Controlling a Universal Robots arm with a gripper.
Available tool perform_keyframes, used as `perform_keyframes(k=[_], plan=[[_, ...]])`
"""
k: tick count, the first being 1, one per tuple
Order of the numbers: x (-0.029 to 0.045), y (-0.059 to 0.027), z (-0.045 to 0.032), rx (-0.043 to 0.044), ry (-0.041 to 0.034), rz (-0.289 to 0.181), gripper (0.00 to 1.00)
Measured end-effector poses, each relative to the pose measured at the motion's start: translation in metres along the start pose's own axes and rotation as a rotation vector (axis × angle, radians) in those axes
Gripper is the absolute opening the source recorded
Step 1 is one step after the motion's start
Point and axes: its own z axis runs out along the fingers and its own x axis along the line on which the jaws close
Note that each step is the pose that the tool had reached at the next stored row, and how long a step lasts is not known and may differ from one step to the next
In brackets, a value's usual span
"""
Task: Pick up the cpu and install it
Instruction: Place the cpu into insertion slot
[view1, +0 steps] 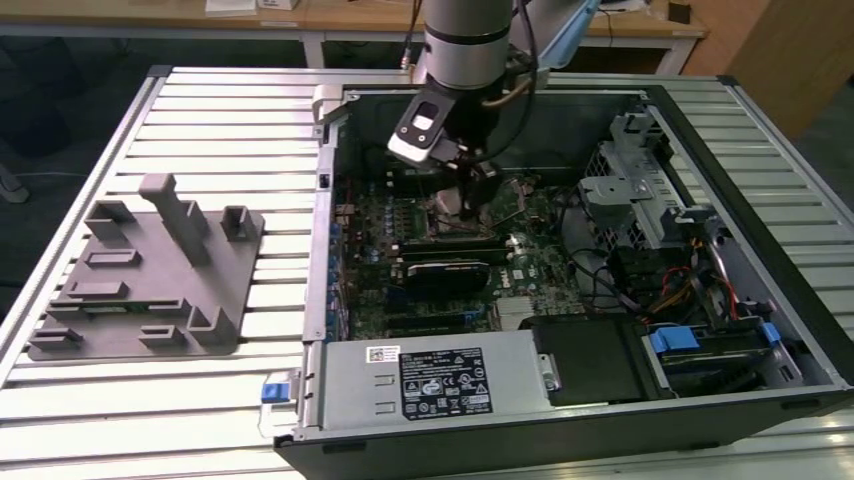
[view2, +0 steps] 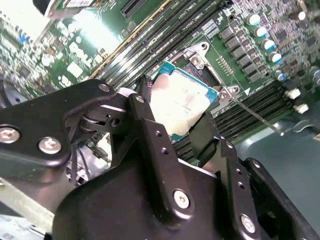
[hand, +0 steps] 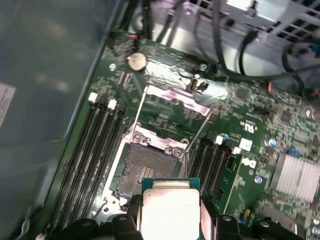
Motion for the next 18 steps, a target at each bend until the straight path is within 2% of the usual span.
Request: perform_keyframes(k=[14,18], plan=[[0.0002,-0.0002,0.0027,0.0148,-0.0132,0.251,0.55],[0.0014,0.0002,0.0038,0.0155,-0.0138,0.262,0.55]])
